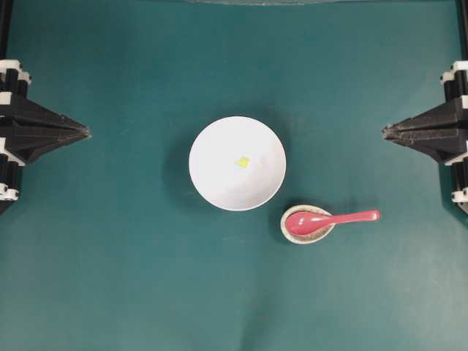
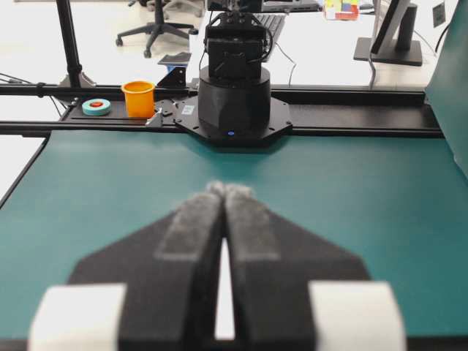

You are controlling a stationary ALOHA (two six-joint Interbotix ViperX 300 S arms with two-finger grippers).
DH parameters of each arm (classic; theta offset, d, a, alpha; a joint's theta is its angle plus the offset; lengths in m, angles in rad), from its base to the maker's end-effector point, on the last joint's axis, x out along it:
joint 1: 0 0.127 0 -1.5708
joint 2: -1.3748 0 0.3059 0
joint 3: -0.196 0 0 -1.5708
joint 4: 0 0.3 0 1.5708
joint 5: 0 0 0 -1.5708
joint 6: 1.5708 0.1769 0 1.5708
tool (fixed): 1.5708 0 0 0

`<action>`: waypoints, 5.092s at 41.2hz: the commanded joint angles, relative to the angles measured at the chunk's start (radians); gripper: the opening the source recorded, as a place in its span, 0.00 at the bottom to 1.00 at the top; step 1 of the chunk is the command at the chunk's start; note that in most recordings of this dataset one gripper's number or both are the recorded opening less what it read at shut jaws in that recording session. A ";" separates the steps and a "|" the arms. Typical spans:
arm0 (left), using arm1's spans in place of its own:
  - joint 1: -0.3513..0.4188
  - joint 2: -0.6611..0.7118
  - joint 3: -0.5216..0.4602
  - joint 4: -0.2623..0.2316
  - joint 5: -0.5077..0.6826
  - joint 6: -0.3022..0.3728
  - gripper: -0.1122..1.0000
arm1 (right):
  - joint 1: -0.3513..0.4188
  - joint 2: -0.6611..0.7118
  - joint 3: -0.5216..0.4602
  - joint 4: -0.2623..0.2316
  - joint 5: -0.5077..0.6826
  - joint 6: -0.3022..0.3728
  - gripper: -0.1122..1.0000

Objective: Scoop the yellow hexagonal prism block from the bowl with a spoon using the right arm.
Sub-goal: 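Move the right gripper left toward the red spoon handle, then close the right gripper on the red spoon handle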

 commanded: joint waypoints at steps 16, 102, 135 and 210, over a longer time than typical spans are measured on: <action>0.000 0.009 -0.034 0.003 0.040 -0.006 0.10 | -0.002 0.006 -0.029 0.002 -0.003 0.002 0.18; 0.000 0.009 -0.035 0.009 0.040 0.015 0.10 | 0.405 0.753 0.170 0.405 -0.638 0.014 0.60; 0.000 0.009 -0.034 0.009 0.072 0.014 0.10 | 0.446 0.996 0.198 0.425 -0.755 0.086 0.60; 0.000 0.009 -0.037 0.009 0.060 0.011 0.10 | 0.476 1.025 0.201 0.425 -0.795 0.058 0.51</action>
